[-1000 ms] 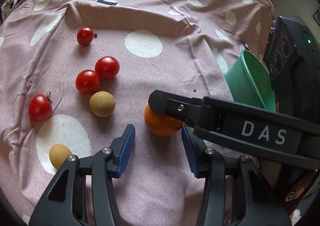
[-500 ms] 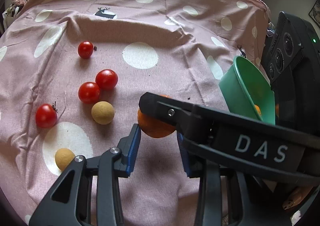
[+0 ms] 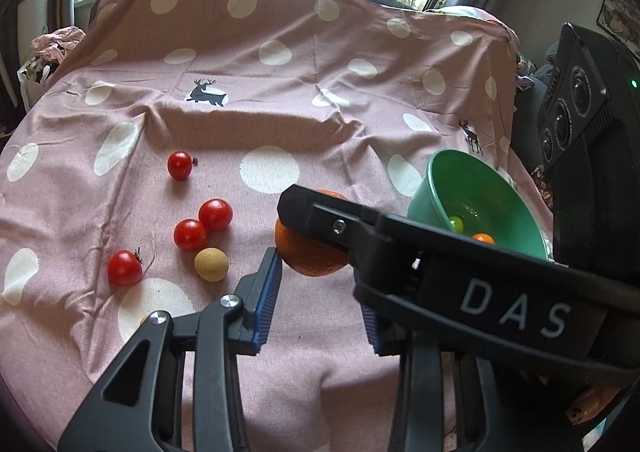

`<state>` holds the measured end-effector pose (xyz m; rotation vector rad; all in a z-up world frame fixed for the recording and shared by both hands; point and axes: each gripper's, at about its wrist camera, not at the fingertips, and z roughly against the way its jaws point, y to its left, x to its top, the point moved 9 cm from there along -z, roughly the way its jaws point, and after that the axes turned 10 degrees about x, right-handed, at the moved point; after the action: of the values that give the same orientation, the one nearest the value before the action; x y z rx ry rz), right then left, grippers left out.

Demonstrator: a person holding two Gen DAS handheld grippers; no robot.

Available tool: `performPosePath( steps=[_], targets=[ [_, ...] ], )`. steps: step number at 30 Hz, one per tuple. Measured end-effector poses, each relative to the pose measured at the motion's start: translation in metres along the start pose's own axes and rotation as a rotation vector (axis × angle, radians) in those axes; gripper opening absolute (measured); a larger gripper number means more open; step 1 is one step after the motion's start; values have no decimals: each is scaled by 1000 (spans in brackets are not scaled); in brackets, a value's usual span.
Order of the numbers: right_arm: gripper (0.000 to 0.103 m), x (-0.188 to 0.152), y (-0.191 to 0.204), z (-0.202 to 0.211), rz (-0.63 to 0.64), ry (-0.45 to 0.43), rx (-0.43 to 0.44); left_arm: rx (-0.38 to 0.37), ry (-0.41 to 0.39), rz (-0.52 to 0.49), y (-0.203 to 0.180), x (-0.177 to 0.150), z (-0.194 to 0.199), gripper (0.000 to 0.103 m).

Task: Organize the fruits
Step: 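Lift the orange with the right gripper and carry it over the green bowl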

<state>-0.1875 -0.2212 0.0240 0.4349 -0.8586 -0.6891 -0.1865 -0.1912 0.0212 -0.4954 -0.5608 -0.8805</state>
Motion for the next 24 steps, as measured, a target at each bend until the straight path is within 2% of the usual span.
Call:
performPosePath(
  steps=[11, 14, 19, 24],
  targets=[
    [41, 15, 8, 37, 38, -108, -2, -12, -81, -66, -29, 18, 19, 37],
    [41, 20, 7, 51, 43, -148, -20, -36, -94, -81, -42, 21, 23, 37],
    [41, 25, -4, 75, 22, -204, -42, -58, -119, -136, -67, 25, 24, 37],
    [41, 28, -22, 91, -28, -249, -56, -80, -110, -176, -88, 26, 18, 37]
  ],
)
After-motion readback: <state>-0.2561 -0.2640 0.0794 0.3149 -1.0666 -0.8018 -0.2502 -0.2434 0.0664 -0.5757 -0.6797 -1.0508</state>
